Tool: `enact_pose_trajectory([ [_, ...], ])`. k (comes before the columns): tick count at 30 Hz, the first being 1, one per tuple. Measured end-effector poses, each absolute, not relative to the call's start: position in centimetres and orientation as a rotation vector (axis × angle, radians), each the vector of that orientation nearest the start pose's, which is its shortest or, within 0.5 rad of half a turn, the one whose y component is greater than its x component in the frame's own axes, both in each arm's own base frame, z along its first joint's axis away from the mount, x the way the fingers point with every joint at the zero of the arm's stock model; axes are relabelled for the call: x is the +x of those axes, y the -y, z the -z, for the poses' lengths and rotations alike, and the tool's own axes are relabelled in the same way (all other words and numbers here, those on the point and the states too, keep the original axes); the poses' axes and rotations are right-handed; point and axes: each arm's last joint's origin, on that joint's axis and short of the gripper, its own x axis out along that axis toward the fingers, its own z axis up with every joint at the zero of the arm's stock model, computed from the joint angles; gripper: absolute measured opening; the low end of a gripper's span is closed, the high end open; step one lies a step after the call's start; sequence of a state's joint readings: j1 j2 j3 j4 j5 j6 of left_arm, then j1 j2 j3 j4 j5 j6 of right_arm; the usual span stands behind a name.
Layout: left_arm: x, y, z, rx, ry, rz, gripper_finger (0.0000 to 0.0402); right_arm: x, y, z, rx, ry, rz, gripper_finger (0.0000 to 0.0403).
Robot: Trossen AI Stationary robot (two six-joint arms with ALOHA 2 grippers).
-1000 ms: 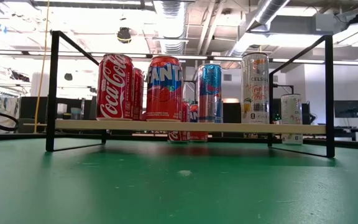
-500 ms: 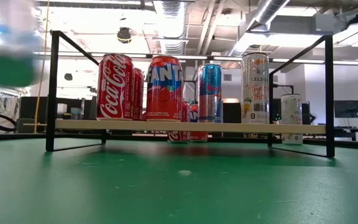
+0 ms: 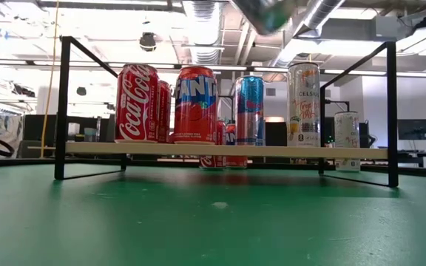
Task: Place canned beverage on shelf
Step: Put the left blue soda can on the shelf aligned with the other blue soda can
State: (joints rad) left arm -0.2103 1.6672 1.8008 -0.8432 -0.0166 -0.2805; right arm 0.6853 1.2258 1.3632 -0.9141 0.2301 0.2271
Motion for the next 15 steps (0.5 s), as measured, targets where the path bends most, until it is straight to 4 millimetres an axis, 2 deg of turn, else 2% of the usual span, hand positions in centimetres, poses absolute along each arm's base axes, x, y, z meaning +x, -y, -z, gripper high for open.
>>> enact_pose_trajectory([
  [4,38.0,5.7,-39.7,-0.094,-0.809,0.080,0.0223,17.5,-13.3,-38.6,-0.131,-0.713,-0.320,0.0027],
  [9,40.8,3.2,-39.1,-0.040,-0.969,0.051,0.0223,16.6,-12.6,-39.0,-0.129,-0.703,-0.315,0.0027],
  [13,42.1,2.2,-36.2,0.019,-1.044,0.089,0.0223,16.5,-12.5,-39.0,-0.134,-0.711,-0.313,0.0027],
  [15,42.4,2.0,-35.5,0.048,-1.061,0.103,0.0223,16.4,-12.4,-38.9,-0.144,-0.729,-0.309,0.0027],
])
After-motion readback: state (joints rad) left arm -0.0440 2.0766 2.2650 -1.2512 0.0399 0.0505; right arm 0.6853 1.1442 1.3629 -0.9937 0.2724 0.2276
